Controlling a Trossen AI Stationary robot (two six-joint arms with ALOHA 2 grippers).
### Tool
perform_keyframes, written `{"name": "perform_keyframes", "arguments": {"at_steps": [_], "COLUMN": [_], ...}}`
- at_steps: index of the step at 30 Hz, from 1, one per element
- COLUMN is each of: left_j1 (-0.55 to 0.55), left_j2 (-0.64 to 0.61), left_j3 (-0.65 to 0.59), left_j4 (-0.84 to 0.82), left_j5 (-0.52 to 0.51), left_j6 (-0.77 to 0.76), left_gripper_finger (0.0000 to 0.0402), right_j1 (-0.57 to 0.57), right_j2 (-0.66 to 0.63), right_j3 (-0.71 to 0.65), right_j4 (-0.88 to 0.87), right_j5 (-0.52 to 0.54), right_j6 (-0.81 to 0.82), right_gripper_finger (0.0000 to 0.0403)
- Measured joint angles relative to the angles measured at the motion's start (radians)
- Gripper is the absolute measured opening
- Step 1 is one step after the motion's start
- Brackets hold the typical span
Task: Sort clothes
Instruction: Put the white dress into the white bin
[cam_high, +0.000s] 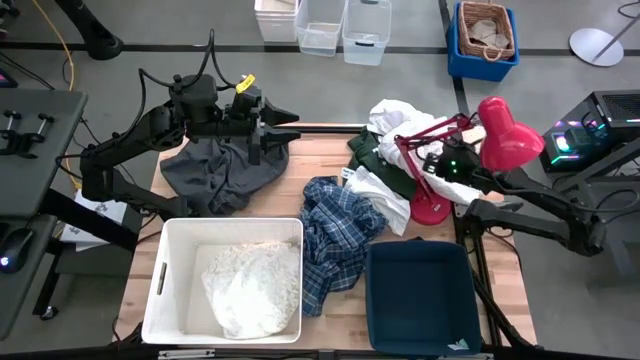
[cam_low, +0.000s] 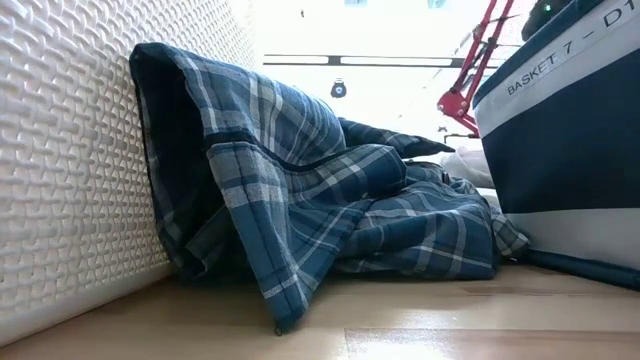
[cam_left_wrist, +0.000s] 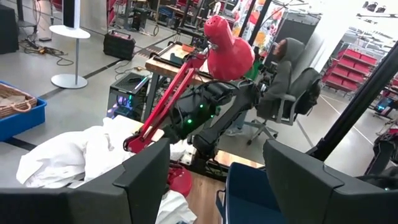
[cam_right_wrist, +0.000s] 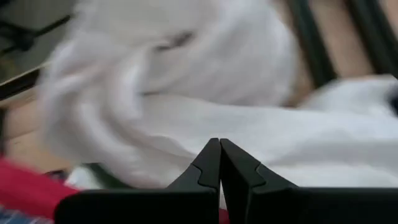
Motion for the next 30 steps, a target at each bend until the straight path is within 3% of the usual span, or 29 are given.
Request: {"name": "perform_keyframes", "arguments": {"at_steps": [7,9,17,21,23,30], "left_j1": [0.0,0.0,0.0,0.0,0.0,0.0], "left_j2": [0.0,0.0,0.0,0.0,0.0,0.0], "left_j3": [0.0,0.0,0.0,0.0,0.0,0.0], "left_j4": [-0.005,-0.01,-0.022,-0.021,-0.021,-0.021], "left_j5": [0.0,0.0,0.0,0.0,0.0,0.0], "left_j6": [0.005,0.008,0.009,0.008,0.008,0.008], "left_gripper_finger": [0.0248,0.0248,0.0248,0.0248,0.0248,0.0248], "right_j1": [0.001,0.001,0.0,-0.002,-0.022,-0.266], "right_j2": [-0.047,-0.056,-0.043,0.001,0.039,0.191], "right_j3": [0.0,-0.003,-0.001,-0.001,-0.006,-0.031], "right_j4": [-0.091,-0.169,-0.212,-0.129,-0.015,0.204], "right_j5": [-0.03,0.011,0.229,0.331,0.292,-0.054], "right_j6": [0.074,0.124,0.354,0.473,0.389,0.029], "right_gripper_finger": [0.0001,0.0001,0.0,0.0,0.0,0.0]}}
